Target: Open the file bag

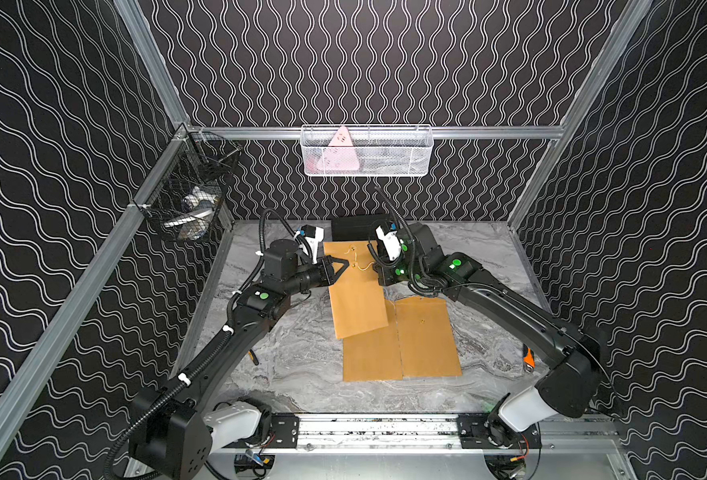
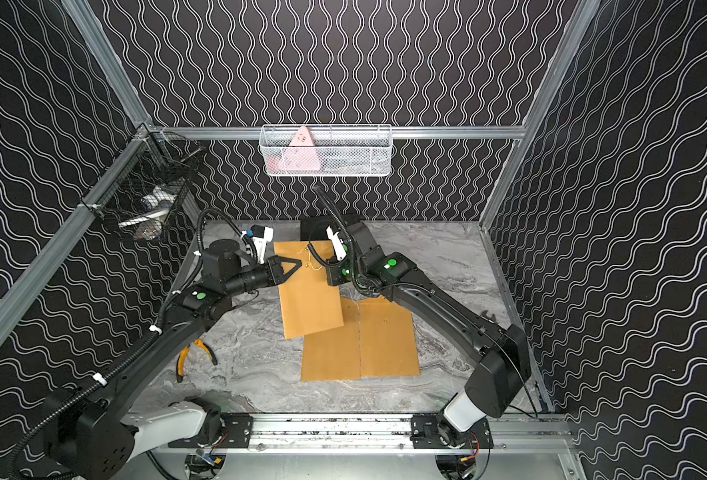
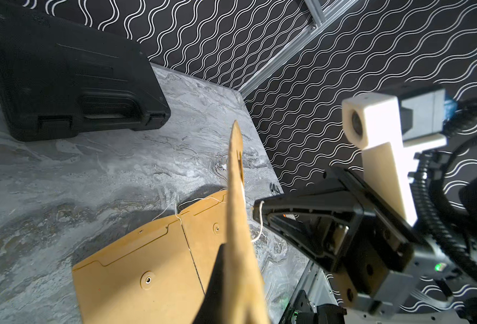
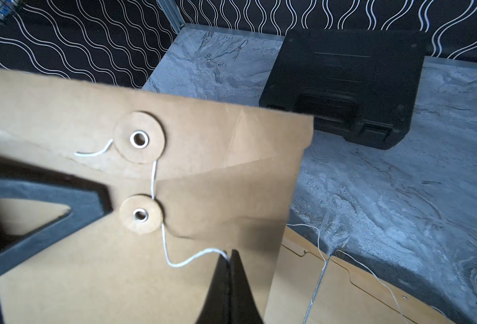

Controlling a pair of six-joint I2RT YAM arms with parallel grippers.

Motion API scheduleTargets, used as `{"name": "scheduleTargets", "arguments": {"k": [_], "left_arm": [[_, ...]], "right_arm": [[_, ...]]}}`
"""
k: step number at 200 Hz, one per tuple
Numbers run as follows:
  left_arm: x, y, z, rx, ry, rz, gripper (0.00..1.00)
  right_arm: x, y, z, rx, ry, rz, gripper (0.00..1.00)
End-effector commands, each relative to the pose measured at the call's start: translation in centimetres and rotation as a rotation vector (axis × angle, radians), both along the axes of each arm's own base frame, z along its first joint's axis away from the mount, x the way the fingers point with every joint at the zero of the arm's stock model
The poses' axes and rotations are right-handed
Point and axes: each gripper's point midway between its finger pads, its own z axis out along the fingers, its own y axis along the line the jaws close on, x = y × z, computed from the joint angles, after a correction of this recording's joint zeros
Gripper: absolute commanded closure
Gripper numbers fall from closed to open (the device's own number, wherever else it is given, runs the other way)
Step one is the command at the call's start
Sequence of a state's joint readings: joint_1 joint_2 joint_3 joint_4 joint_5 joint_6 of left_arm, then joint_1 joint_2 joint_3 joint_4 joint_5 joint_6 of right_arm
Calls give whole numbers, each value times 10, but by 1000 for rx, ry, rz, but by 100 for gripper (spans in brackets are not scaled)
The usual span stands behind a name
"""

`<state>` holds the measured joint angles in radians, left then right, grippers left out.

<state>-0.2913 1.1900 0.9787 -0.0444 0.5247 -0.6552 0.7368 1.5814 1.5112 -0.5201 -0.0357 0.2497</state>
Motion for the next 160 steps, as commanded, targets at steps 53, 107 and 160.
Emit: {"name": "scheduleTargets", "arguments": {"k": [53,107,160], "left_arm": [[-10,-5,-2,-23,-22,-51,100],[-9,-6,-11,-29,-3,-55,100],[-8,-8,-15,-41,8,-60,100]], "right_arm": [[9,6,20,-17,-45,29,100],[6,19,31,22,-45,78,100],[1,39,38,38,-52,128,100]]}}
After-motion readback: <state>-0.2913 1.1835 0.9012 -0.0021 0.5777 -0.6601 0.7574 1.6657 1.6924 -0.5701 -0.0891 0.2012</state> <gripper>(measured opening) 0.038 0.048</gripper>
